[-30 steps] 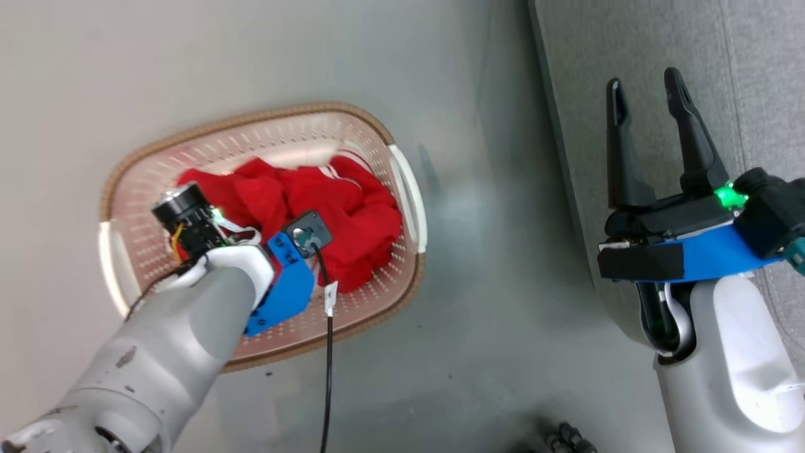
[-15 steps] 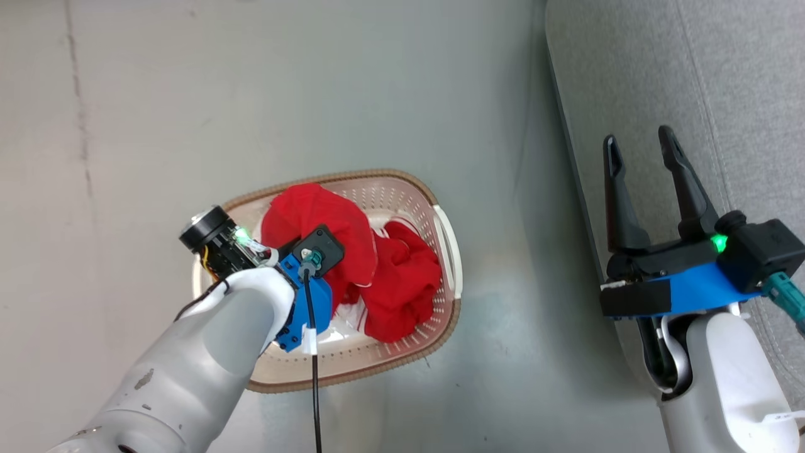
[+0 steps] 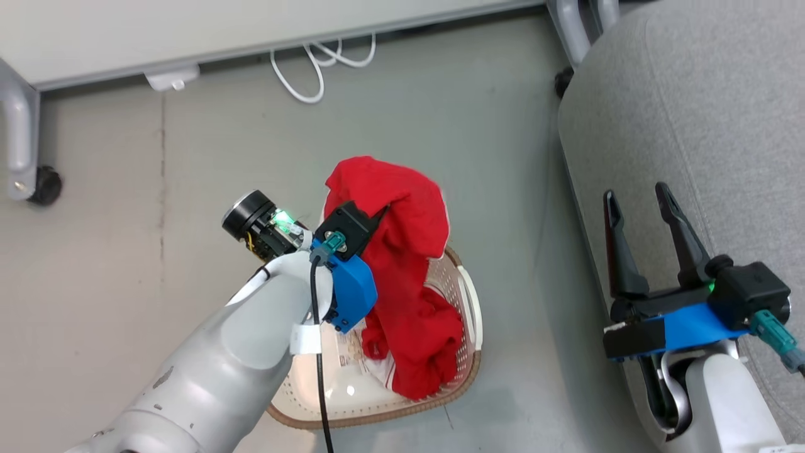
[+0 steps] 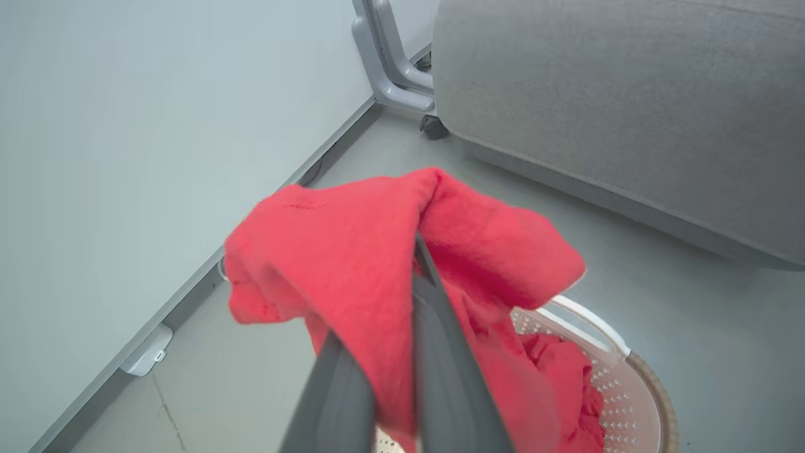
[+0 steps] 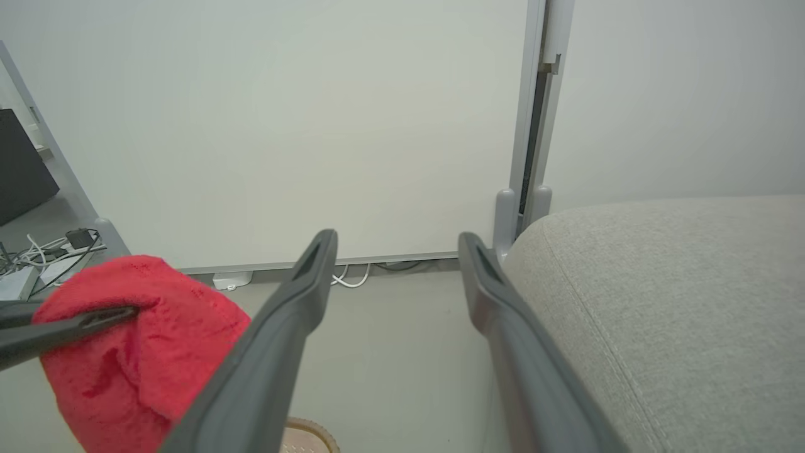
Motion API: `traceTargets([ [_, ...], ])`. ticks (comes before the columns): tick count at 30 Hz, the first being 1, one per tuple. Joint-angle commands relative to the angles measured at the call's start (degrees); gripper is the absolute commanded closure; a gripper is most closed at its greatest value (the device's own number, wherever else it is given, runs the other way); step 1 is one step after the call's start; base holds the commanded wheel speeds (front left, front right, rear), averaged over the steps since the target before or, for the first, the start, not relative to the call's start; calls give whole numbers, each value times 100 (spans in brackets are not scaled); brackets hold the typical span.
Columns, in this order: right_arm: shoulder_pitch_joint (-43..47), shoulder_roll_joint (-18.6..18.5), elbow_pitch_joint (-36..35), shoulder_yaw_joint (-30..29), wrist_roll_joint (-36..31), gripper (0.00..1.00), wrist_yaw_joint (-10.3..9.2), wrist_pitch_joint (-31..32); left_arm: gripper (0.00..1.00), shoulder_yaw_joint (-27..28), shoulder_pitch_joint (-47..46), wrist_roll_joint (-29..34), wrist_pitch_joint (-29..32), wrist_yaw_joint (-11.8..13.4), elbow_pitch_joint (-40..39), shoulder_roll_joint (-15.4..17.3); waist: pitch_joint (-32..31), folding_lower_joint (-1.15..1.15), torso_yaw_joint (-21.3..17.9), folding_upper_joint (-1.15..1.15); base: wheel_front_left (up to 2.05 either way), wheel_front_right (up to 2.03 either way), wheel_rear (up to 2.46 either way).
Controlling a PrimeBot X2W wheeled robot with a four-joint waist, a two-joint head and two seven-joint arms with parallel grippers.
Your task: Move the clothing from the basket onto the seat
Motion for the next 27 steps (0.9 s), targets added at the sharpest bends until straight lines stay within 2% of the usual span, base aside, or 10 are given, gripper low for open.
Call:
traceTargets([
  [1, 107, -18, 28, -13, -10, 0, 3, -25, 100, 94, 117, 1, -26, 48, -142, 59, -253, 1, 77, 0, 0, 0, 0],
  [14, 739, -18, 141, -84, -25, 0, 3, -25, 100, 1213, 573, 182, -28, 268, -1678, 118, -1162, 1, 212, 0, 0, 0, 0],
  [27, 1218, -18, 224, 91, 89, 0, 3, -24, 100, 1369, 894, 451, -29, 158, -2160, -5, -1857, 1, 364, 0, 0, 0, 0],
])
